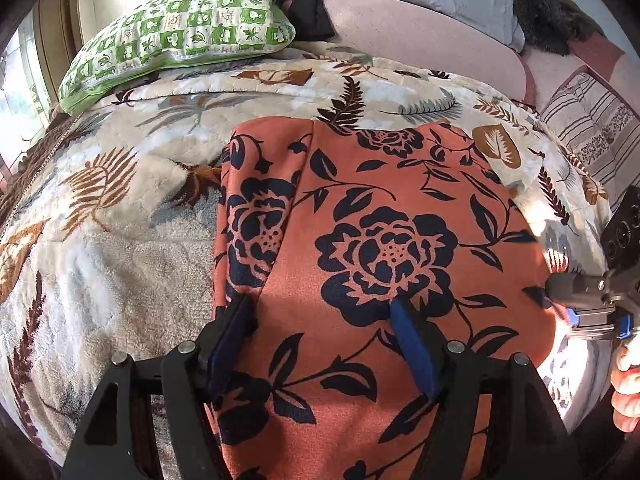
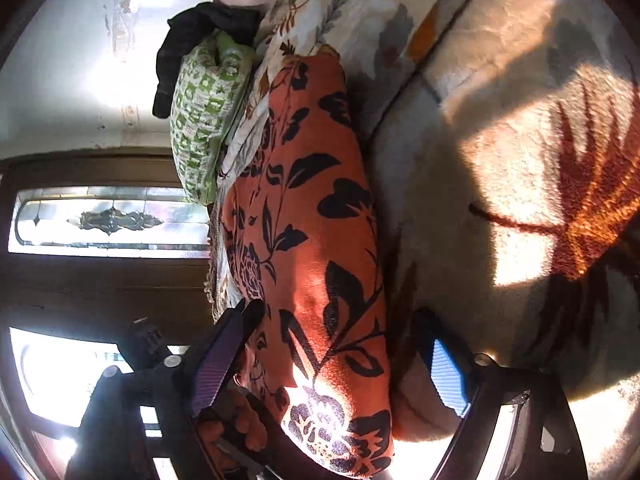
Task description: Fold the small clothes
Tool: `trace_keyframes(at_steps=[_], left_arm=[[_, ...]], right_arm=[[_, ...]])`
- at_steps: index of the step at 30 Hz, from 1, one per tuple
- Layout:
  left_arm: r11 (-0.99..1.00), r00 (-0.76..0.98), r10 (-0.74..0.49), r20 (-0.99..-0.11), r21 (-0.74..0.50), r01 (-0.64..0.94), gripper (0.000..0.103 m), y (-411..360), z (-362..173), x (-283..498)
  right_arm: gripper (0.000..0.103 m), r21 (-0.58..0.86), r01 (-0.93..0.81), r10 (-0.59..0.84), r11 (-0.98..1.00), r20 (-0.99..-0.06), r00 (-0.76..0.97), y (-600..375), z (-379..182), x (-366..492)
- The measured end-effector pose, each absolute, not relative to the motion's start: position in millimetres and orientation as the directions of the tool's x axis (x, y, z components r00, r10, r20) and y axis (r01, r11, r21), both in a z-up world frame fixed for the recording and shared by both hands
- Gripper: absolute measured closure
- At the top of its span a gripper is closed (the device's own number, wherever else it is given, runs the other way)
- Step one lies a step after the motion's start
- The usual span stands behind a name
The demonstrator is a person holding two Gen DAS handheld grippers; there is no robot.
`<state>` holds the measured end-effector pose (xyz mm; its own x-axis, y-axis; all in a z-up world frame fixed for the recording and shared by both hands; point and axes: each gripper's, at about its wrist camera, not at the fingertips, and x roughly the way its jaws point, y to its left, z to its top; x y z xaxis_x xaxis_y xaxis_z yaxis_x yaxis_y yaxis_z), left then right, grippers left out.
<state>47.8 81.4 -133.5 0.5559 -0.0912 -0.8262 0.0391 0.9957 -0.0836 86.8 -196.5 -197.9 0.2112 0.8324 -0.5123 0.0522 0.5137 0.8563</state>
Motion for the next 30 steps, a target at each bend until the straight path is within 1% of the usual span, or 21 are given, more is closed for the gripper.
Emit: trace_keyframes(at_steps=[1,2,4,5,6,7,9,10,11,12,15,17,18,19,20,22,23,25,26,27,30], left_arm=[[0.995,0.558,-0.097,-0.824,-0.090,0.040,0.030,83,-134,48],[0.995,0.560,-0.101,-0.822,-0.093,0.043,0.030,83,-134,47],[0.995,0.565,-0.101,-0.819,-0.088,0.051,0.030,83,-134,45],[0.994,0.566,-0.105,-0.818,-0.090,0.054,0.030,82,-135,45],[0.995,0.566,-0.100,-0.819,-0.083,0.056,0.030,81,-135,45],[0.995,0.569,-0.097,-0.817,-0.077,0.059,0.030,81,-134,44],[0.994,0.567,-0.110,-0.817,-0.094,0.057,0.030,84,-134,44],[0.993,0.566,-0.116,-0.816,-0.102,0.056,0.030,85,-134,44],[0.993,0.567,-0.117,-0.815,-0.100,0.060,0.030,85,-134,44],[0.994,0.569,-0.113,-0.814,-0.094,0.062,0.030,84,-134,44],[0.993,0.572,-0.114,-0.812,-0.098,0.059,0.030,84,-134,43],[0.993,0.572,-0.114,-0.813,-0.097,0.061,0.030,84,-134,43],[0.994,0.571,-0.112,-0.814,-0.096,0.059,0.030,84,-134,43],[0.993,0.569,-0.119,-0.813,-0.105,0.059,0.030,86,-134,43],[0.992,0.569,-0.126,-0.813,-0.114,0.057,0.030,88,-134,43],[0.991,0.573,-0.134,-0.809,-0.120,0.063,0.029,89,-135,43],[0.991,0.572,-0.131,-0.810,-0.114,0.067,0.029,87,-135,43],[0.994,0.571,-0.109,-0.813,-0.083,0.071,0.028,82,-134,44],[0.994,0.569,-0.108,-0.815,-0.083,0.070,0.028,82,-132,43],[0.993,0.567,-0.115,-0.816,-0.094,0.066,0.028,84,-128,42],[0.991,0.586,-0.117,-0.802,-0.133,0.015,0.028,98,-113,28]], right_arm=[[0.052,0.842,0.014,0.824,0.540,-0.532,0.197,-187,-189,86],[0.063,0.797,-0.035,0.784,0.603,-0.583,0.214,-181,-177,83],[0.067,0.756,-0.069,0.746,0.651,-0.620,0.242,-177,-166,78],[0.067,0.735,-0.064,0.724,0.675,-0.644,0.248,-177,-170,77],[0.067,0.690,-0.058,0.682,0.722,-0.694,0.231,-173,-181,78],[0.067,0.678,-0.053,0.672,0.733,-0.710,0.208,-171,-192,79],[0.060,0.741,-0.010,0.722,0.672,-0.652,0.231,-181,-190,79],[0.051,0.772,-0.009,0.749,0.635,-0.613,0.253,-186,-184,79],[0.035,0.800,-0.014,0.770,0.600,-0.573,0.282,-192,-178,79],[0.031,0.817,-0.015,0.778,0.576,-0.543,0.315,-200,-172,81],[0.028,0.839,0.046,0.775,0.543,-0.521,0.357,-215,-177,102],[0.029,0.853,0.108,0.801,0.510,-0.517,0.302,-210,-200,125],[0.036,0.852,0.115,0.813,0.510,-0.522,0.258,-201,-208,135],[0.069,0.838,0.090,0.807,0.538,-0.542,0.235,-191,-207,139],[0.070,0.793,0.025,0.763,0.609,-0.594,0.255,-181,-192,138],[0.072,0.716,-0.089,0.703,0.693,-0.642,0.307,-167,-159,125],[0.072,0.682,-0.102,0.672,0.724,-0.665,0.325,-164,-154,122],[0.070,0.634,-0.045,0.620,0.772,-0.736,0.273,-163,-182,128],[0.059,0.668,-0.003,0.642,0.744,-0.714,0.278,-170,-191,128],[0.053,0.701,0.027,0.662,0.713,-0.686,0.301,-179,-191,125],[0.043,0.687,-0.033,0.647,0.726,-0.666,0.371,-183,-162,110]])
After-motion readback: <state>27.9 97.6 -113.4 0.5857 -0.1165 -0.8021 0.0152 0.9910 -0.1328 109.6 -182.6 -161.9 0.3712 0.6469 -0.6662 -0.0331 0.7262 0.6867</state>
